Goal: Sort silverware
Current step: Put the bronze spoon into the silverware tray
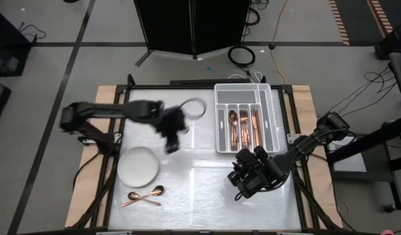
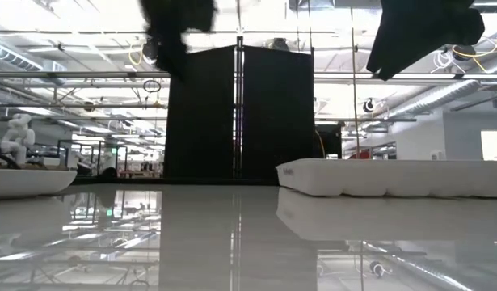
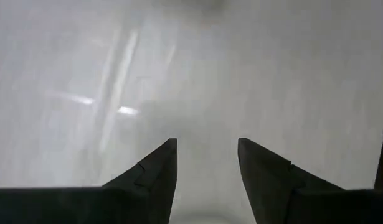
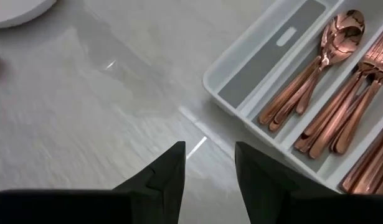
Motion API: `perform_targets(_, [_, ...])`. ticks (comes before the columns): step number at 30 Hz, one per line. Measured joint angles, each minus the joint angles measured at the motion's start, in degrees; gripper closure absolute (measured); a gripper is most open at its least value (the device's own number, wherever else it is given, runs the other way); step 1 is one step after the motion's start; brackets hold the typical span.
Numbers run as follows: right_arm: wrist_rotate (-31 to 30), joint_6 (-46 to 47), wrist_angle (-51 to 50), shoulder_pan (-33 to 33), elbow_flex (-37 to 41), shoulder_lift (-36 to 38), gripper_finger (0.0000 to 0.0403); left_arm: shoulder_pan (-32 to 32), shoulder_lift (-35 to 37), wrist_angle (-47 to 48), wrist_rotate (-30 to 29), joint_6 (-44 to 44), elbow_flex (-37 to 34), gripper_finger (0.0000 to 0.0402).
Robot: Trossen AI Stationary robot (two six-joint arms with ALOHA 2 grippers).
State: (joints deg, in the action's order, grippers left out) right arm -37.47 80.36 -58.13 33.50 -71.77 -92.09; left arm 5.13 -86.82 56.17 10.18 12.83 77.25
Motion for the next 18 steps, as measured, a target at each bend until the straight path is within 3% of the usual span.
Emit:
perform_targets(4, [0.0,0.0,1.3,0.0,0.0,0.0,0.0271,-12.9,7.3,7.5,-3.6,5.4,-2.3,0.0233])
perform_targets(9, [0.0,-0.2,2.9,0.0,0.0,0.0,0.0271,-30.2,12.9,6.7,-3.2,17.2,-7.6,0.0233])
perform_targets(14, [-0.1,-0.2,3.5,0.0,0.0,0.0,0.0271,-45.6,11.7,-0.4,-8.4,24.6,-13.6,0.0233])
perform_targets(18, [-0.1,-0.2,3.6,-0.2,0.0,0.0,0.0271,-53.2,7.2,-9.0,-11.0,25.8,-16.3,0.0234])
